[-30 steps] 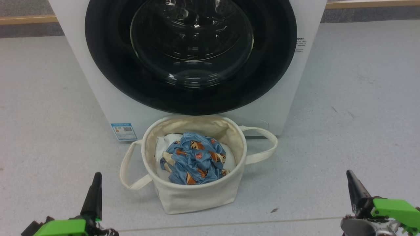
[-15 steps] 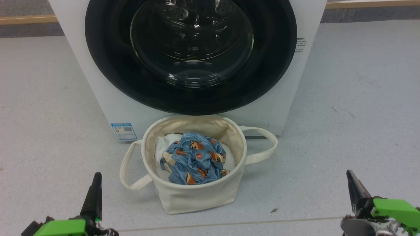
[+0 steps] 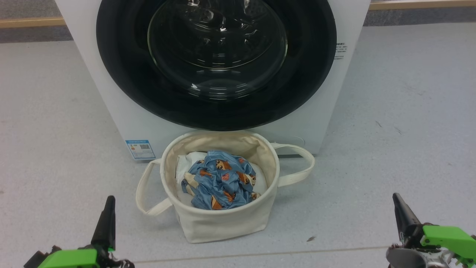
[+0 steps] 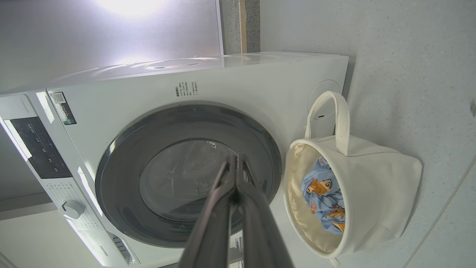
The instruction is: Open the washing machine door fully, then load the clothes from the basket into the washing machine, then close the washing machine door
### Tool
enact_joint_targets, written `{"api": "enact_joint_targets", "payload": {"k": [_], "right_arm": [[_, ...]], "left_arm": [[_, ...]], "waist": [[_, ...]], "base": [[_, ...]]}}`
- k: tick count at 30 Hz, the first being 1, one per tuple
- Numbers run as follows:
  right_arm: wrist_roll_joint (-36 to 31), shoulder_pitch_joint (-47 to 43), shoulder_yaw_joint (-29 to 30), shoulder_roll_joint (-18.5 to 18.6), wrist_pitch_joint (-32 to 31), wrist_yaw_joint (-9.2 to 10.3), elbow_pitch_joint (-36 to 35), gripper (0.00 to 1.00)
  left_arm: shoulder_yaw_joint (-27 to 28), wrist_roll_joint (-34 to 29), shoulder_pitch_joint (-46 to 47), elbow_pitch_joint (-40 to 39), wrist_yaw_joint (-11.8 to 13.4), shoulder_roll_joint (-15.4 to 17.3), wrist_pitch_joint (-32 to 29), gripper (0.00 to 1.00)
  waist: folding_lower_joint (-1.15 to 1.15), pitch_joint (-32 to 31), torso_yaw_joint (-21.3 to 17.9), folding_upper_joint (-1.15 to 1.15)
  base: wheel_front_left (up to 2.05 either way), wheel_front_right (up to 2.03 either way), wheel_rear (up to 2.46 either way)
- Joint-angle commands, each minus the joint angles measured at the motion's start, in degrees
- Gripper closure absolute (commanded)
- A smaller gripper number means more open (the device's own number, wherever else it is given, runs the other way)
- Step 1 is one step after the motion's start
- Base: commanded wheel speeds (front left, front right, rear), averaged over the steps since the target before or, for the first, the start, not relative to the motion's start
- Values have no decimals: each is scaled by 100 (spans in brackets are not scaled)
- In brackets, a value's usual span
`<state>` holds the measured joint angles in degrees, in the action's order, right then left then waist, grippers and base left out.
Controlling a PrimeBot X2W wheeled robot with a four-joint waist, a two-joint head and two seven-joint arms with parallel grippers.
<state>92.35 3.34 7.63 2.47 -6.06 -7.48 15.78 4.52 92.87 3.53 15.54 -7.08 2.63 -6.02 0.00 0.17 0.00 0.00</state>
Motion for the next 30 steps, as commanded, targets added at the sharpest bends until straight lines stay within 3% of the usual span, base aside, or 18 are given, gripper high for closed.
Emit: {"api": "enact_joint_targets", "payload": {"k": [1,30], "right_arm": [[-21,286,-107,43,-46,-1,-175,100],[-22,286,-106,42,-47,-1,-175,100]], "left_arm": [[195,-67,266,-150,-41,32,-43,100],[200,-71,267,-150,-41,29,-47,100]], "waist": [[0,0,0,0],[0,0,0,0]], "base": [[0,0,0],[0,0,0]]}}
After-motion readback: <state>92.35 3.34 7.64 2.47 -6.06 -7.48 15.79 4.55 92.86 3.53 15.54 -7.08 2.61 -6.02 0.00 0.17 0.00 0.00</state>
